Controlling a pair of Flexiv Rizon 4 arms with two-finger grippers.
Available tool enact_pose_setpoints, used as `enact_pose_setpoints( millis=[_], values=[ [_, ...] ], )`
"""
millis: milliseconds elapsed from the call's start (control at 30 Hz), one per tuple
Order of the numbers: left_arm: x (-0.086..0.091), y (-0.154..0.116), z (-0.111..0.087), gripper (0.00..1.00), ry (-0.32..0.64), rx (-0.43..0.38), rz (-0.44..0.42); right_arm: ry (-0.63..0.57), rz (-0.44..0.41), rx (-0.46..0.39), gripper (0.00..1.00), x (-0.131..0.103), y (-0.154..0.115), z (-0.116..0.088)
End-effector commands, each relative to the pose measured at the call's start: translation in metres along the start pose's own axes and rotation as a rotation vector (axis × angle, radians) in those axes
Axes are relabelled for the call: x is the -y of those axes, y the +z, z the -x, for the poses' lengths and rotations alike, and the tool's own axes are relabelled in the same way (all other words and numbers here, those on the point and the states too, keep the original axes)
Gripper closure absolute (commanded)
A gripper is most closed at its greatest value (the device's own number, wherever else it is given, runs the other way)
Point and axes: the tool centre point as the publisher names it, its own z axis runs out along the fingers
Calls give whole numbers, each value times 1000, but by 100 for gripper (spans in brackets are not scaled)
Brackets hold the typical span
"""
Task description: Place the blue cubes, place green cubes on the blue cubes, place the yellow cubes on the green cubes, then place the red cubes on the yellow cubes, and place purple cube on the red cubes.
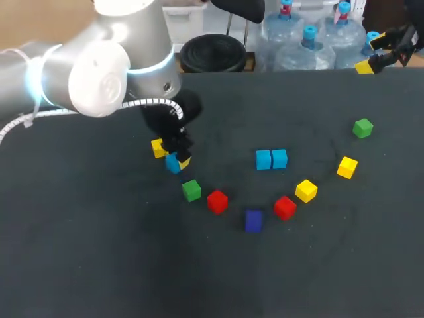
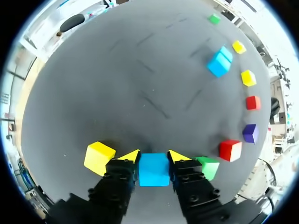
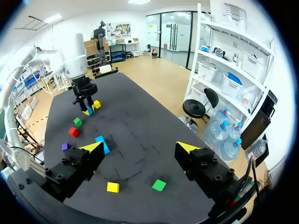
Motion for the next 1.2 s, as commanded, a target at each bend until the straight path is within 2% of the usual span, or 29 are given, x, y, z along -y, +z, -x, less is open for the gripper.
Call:
enact_pose_setpoints(
  millis=[33,200,267,467,600,867,1200],
  values=[
    [3,-11,3,100,31,-2,-7,0,-1,1,0,0,0,0],
    [16,-14,15,100,162,-20,-22,0,-1,1,0,0,0,0],
    [24,-13,20,100,244,-32,-34,0,-1,1,0,0,0,0],
    [45,-10,36,100,487,-24,8,0,-1,1,0,0,0,0],
    [54,-10,46,100,608,-12,9,0,-1,1,0,0,0,0],
    [62,-13,65,100,700,7,-2,0,-1,1,0,0,0,0],
    [73,-5,82,100,739,-10,-33,0,-1,1,0,0,0,0]
  ],
)
